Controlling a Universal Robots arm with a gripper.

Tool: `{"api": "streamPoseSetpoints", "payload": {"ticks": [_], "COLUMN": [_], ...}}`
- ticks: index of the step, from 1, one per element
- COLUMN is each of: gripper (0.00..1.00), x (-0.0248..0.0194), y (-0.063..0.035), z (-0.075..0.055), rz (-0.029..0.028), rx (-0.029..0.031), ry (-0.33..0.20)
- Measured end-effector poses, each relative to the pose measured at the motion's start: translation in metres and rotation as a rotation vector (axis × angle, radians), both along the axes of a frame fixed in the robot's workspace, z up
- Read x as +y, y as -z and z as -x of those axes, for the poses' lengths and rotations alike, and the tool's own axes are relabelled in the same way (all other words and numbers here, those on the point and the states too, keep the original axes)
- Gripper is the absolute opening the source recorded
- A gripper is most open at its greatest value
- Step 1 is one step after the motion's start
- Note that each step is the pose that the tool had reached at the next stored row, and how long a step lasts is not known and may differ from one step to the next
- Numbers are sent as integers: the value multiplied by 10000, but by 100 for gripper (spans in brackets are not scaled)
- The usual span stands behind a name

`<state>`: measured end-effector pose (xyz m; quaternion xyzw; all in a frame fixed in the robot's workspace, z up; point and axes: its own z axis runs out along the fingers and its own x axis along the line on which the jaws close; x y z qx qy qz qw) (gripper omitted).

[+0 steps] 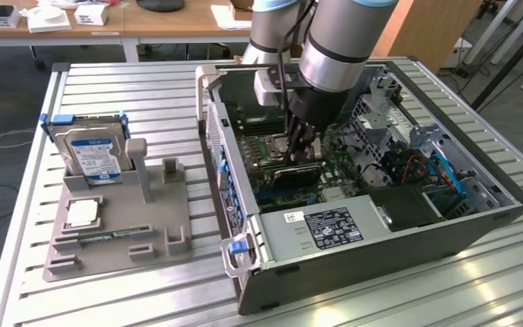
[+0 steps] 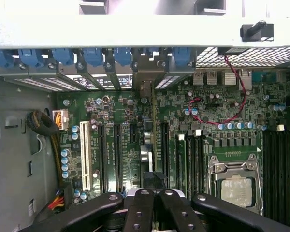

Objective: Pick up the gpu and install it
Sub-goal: 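Press down on the gpu until it lock into place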

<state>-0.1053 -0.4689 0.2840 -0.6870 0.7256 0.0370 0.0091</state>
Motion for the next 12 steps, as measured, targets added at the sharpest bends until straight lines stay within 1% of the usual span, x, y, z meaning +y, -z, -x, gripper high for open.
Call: {"api": "streamPoseSetpoints", "payload": {"ticks": [12], "gripper": [11], "x": [0], "y": [20], "z": [17], "rz": [-3], "rx": [-3], "ry": [0]}}
